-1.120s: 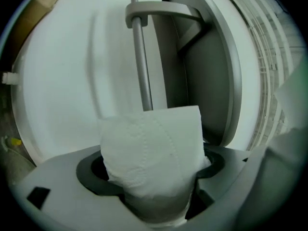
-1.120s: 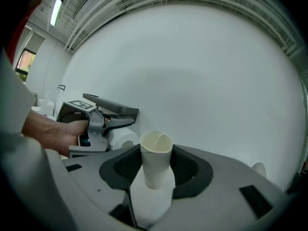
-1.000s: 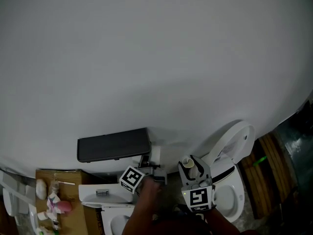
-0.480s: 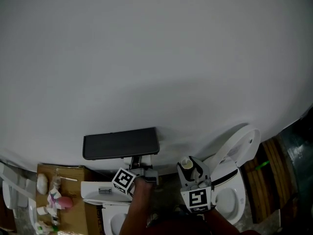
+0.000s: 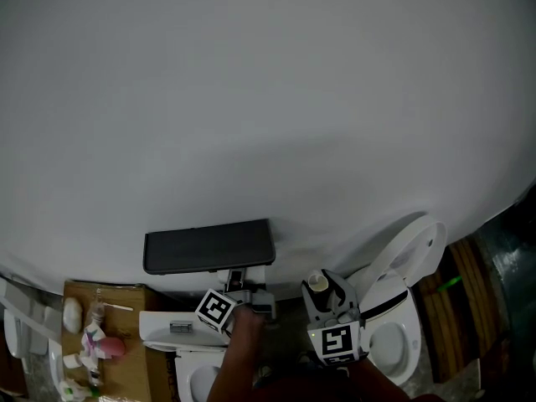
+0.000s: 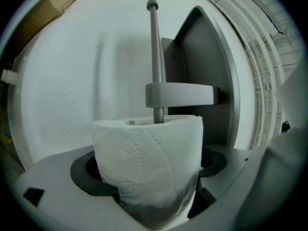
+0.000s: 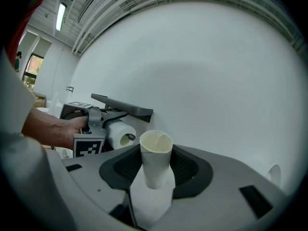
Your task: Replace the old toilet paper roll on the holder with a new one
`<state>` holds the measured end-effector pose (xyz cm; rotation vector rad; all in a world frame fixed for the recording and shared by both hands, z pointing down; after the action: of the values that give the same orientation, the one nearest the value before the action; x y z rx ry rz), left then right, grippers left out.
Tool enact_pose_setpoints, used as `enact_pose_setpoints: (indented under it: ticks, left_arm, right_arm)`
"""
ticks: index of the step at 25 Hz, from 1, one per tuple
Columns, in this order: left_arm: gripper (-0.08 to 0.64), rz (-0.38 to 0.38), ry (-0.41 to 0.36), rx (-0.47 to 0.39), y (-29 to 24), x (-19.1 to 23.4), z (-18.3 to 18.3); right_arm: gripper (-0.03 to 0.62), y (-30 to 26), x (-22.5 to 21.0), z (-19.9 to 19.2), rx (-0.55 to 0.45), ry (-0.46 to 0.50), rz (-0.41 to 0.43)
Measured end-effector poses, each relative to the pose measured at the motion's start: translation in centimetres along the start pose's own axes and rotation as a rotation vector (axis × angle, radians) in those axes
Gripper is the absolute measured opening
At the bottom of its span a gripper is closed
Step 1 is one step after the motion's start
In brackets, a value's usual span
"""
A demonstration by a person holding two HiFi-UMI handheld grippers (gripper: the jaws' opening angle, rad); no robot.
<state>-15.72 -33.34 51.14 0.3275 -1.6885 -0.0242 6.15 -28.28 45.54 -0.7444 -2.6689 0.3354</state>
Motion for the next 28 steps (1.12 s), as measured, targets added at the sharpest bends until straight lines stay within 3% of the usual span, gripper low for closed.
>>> enact_pose_setpoints:
  ticks: [5, 20, 28]
  left_arm:
    - [0.515, 0.002, 0.011, 0.014, 0.0, -0.2, -0.3]
    - [0.523, -0.009, 0.019, 0.04, 4.9, -0.6, -1.8]
    - [0.522, 0.008, 0.04, -0.017, 9.7, -1.8, -2.0]
  right_arm:
    - [0.189, 0.0, -0.2, 0.3, -0.003, -0.01, -0.008]
    - [0.189, 1.1, 1.3, 1.1, -0.032, -0.016, 0.032]
    - [0.189, 1.1, 2.1, 1.3, -0.067, 0.025, 0.062]
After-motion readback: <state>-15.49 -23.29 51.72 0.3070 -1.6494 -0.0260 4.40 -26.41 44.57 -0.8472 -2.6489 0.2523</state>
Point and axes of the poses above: the fingertips, and each gripper's own axes: y backward along the fingers, x to its left, z out of its top, the point moved 8 cm from there along y, backward along the fingers, and after that the axes turned 7 degrees about x, right-handed, at the moved point
